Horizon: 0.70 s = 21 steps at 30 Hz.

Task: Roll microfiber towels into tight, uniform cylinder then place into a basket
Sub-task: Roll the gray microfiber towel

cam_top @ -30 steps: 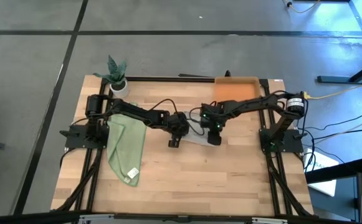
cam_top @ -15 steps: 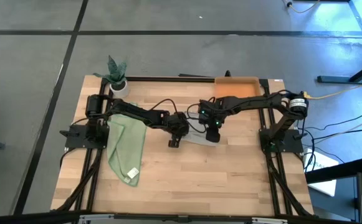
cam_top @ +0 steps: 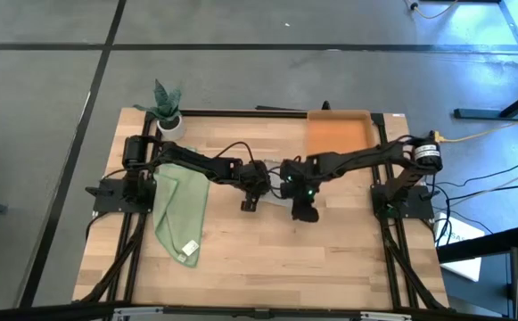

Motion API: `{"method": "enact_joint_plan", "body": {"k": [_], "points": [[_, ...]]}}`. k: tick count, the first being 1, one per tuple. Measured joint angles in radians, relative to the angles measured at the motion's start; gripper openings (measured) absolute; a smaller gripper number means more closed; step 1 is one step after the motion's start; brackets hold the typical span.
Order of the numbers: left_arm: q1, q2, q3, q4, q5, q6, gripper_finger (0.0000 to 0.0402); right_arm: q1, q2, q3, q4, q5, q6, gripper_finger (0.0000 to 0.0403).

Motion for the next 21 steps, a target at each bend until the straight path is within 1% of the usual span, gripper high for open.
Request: {"method": "enact_joint_plan", "body": {"k": [2,3,7,9,14,18,21], "points": [[0.0,0.0,0.0,0.0,0.0,0.0,0.0066,0.0,0.01,-0.021,0.025,0.007,-0.001,0.0106],[0.0,0.0,0.0,0.0,0.0,-0.001,0.0066,0.0,0.013,-0.027,0.027,0.03,0.001,0.0106],[0.0,0.0,0.0,0.0,0.001,-0.002,0.0066,-0.004,0.014,-0.029,0.028,0.181,0.001,0.0106],[0.0,0.0,0.0,0.0,0.009,-0.002,0.0066,-0.013,0.013,-0.029,0.035,0.221,0.006,0.0106],[0.001,0.0,0.0,0.0,0.02,-0.002,0.0066,-0.035,0.012,-0.029,0.041,0.236,0.009,0.0106],[0.001,0.0,0.0,0.0,0.02,-0.002,0.0066,-0.053,0.012,-0.029,0.039,0.298,0.031,0.0106],[0.001,0.0,0.0,0.0,0.02,-0.002,0.0066,-0.073,0.012,-0.029,0.046,0.305,0.033,0.0106]]}}
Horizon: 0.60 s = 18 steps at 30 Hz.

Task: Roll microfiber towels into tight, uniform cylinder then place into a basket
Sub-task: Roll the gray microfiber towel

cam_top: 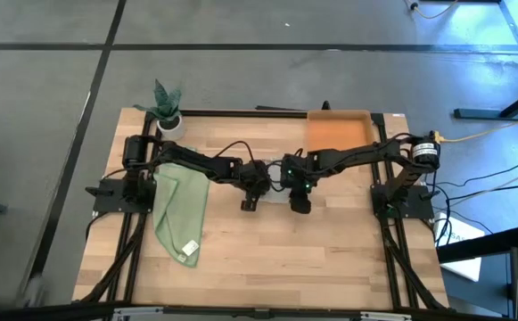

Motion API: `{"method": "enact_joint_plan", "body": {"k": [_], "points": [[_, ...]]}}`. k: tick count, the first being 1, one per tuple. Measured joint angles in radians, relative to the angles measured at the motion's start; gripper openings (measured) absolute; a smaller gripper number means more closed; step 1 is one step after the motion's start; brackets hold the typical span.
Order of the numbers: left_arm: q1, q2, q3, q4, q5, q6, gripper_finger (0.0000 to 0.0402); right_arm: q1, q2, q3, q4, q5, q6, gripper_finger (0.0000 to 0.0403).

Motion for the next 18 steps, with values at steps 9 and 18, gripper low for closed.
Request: {"method": "enact_joint_plan", "body": {"k": [9,18], "points": [[-0.001,0.0,0.0,0.0,0.001,0.008,0.0066,-0.083,0.0,0.0,0.005,-0.022,0.02,0.0106],[-0.001,0.0,0.0,0.0,0.0,0.011,0.0066,-0.153,0.015,-0.002,-0.044,-0.101,0.027,0.0106]]}}
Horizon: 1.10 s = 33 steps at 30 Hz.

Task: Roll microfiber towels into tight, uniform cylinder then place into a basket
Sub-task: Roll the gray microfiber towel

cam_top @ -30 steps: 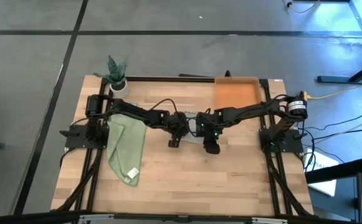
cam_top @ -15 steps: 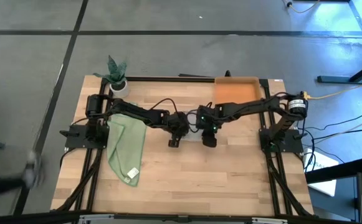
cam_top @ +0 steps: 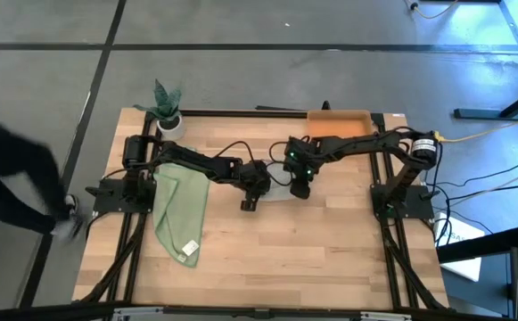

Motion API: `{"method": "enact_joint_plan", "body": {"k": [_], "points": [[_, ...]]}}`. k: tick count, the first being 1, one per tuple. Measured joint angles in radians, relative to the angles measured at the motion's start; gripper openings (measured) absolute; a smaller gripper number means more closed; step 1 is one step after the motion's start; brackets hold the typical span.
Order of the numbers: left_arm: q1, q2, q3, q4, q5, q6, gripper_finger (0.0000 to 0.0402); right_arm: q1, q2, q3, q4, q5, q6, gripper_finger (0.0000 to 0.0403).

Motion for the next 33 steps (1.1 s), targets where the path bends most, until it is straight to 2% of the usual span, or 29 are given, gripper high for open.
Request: {"method": "enact_joint_plan", "body": {"k": [9,20,23,27,33], "points": [[0.017,0.001,0.0,0.005,0.008,-0.004,0.0066,0.0,0.012,-0.074,0.037,-0.021,0.004,0.0106],[0.025,-0.003,0.0,0.004,0.011,-0.008,0.0066,0.0,0.011,-0.083,0.057,-0.001,0.005,0.0106],[0.026,-0.039,-0.005,-0.016,-0.006,-0.007,0.0066,0.001,0.011,-0.083,0.057,0.004,0.005,0.0106],[0.026,-0.097,-0.005,-0.016,-0.087,-0.003,0.0066,0.001,0.012,-0.083,0.06,0.007,0.005,0.0106],[0.011,-0.182,-0.004,-0.003,-0.072,-0.003,0.0066,0.001,0.012,-0.084,0.06,0.009,0.005,0.0106]]}}
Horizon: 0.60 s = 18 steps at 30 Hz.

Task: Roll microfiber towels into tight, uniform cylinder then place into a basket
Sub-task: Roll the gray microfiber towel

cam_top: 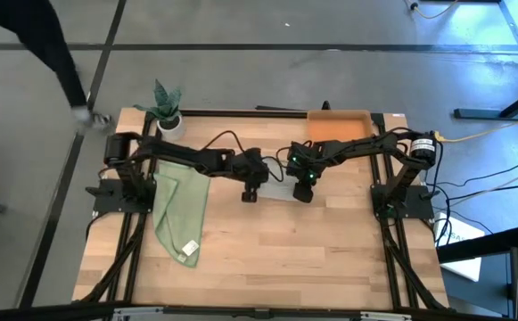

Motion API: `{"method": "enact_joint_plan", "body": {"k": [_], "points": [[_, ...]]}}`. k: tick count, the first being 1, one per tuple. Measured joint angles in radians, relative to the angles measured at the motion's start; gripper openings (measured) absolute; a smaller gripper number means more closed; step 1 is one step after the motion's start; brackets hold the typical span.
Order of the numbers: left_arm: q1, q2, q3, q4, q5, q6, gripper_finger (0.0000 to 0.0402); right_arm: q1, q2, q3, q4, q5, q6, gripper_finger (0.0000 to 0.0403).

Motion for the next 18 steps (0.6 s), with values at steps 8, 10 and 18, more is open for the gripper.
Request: {"method": "enact_joint_plan", "body": {"k": [8,10,18], "points": [[-0.048,0.067,0.002,0.0,0.052,0.033,0.0066,0.0,0.002,0.0,0.004,-0.001,0.005,0.0106],[-0.048,0.101,0.003,0.005,0.046,0.035,0.0066,0.0,0.002,0.0,0.006,-0.001,0.016,0.0106],[-0.051,0.184,0.006,0.017,0.042,0.023,0.0066,-0.001,0.002,-0.001,0.011,-0.011,0.018,0.0106]]}}
